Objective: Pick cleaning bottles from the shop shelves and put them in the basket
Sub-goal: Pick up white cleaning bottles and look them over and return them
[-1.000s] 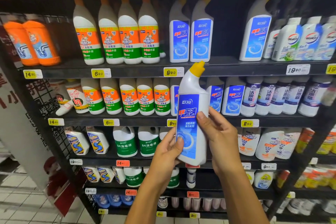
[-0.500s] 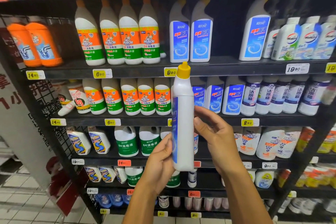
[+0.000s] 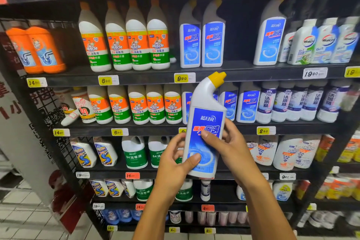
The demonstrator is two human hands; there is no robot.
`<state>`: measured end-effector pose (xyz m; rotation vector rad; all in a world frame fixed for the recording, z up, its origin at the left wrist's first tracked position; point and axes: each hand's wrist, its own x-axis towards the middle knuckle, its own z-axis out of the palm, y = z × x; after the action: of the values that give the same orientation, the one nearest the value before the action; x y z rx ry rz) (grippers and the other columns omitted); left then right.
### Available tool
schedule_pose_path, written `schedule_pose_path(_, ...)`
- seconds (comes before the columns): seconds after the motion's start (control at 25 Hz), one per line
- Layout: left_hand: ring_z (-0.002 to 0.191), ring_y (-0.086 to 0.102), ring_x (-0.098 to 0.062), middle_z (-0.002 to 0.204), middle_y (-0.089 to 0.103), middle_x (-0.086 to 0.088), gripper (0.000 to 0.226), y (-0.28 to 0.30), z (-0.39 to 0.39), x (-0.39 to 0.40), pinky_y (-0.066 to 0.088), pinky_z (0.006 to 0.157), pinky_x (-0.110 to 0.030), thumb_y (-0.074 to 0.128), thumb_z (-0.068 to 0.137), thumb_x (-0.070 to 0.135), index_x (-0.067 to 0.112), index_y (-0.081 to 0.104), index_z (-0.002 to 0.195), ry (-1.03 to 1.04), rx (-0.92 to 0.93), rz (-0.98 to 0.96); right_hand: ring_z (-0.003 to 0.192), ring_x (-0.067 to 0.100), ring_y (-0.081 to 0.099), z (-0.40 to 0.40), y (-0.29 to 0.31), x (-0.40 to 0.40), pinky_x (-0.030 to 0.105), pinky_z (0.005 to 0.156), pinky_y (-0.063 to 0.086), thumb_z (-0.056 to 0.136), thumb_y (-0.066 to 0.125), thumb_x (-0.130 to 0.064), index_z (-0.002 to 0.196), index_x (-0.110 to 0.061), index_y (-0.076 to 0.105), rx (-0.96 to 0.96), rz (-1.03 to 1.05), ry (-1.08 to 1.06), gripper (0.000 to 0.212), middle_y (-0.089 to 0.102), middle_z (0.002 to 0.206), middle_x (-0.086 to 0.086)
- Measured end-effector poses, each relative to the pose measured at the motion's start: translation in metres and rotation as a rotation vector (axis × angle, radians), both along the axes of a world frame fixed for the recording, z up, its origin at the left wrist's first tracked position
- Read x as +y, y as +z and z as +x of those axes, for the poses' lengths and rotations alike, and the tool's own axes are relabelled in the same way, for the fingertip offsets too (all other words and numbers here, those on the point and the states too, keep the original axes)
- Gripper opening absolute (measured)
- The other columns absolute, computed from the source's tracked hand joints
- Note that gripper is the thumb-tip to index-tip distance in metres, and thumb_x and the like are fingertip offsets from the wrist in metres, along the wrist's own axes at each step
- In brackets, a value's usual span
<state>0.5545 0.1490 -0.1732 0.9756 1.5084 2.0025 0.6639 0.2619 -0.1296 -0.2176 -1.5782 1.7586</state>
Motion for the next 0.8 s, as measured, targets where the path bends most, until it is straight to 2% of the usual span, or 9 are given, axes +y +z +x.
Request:
schedule_pose_path(0.2,0.101,0.069,-0.013,0.111,0.071,0.011,0.056,-0.002,0.001,0.002,0.058,0.076,-0.028,0.078,0.067,0.012,0.039,0.061,0.113,-0.012,0.024,-0.012,0.103,0.021,0.072,0.004,-0.004,0.004,0.026,0.078,0.058,0.075,0.079,-0.013,0.123,-0.016,0.06,0.017,0.033,0.002,0.052,0.075,0.112,0.005)
schedule_pose_path(0.36,0.11,0.067,-0.016,0.12,0.07,0.008,0.064,-0.006,-0.002,0.004,0.057,0.091,-0.038,0.077,0.074,0.003,0.037,0.056,0.125,-0.017,0.077,-0.058,0.106,0.019,0.071,0.009,-0.006,0.005,0.028,0.082,0.058,0.072,0.081,-0.015,0.124,-0.023,0.058,-0.012,0.108,0.027,0.058,0.073,0.115,0.002)
schedule_pose_path(0.48,0.114,0.064,-0.01,0.118,0.07,0.012,0.067,-0.012,-0.005,0.007,0.054,0.098,-0.04,0.07,0.08,-0.008,0.038,0.056,0.127,0.054,0.16,-0.107,0.111,0.018,0.068,0.011,-0.01,0.005,0.029,0.086,0.057,0.075,0.084,-0.007,0.121,-0.033,0.059,-0.062,0.201,0.018,0.059,0.071,0.118,-0.001)
schedule_pose_path(0.6,0.112,0.064,-0.007,0.108,0.072,0.018,0.058,-0.016,-0.003,0.009,0.053,0.095,-0.037,0.072,0.077,0.002,0.045,0.06,0.113,0.157,0.224,-0.137,0.111,0.006,0.064,0.01,-0.013,0.003,0.017,0.086,0.052,0.074,0.083,-0.001,0.114,-0.046,0.06,-0.114,0.314,-0.019,0.064,0.07,0.116,-0.013)
schedule_pose_path(0.72,0.103,0.064,0.002,0.1,0.071,0.025,0.051,-0.016,0.0,0.009,0.052,0.081,-0.019,0.072,0.068,0.018,0.055,0.06,0.101,0.207,0.226,-0.142,0.11,0.002,0.063,0.011,-0.016,0.001,0.01,0.084,0.048,0.071,0.083,0.0,0.113,-0.049,0.06,-0.123,0.357,-0.013,0.068,0.069,0.114,-0.016)
schedule_pose_path(0.8,0.104,0.064,0.003,0.102,0.07,0.026,0.053,-0.016,0.0,0.008,0.051,0.078,-0.013,0.072,0.065,0.021,0.058,0.059,0.101,0.212,0.227,-0.134,0.109,0.002,0.063,0.011,-0.018,0.002,0.01,0.084,0.049,0.07,0.083,0.0,0.113,-0.048,0.06,-0.111,0.361,-0.006,0.068,0.069,0.114,-0.015)
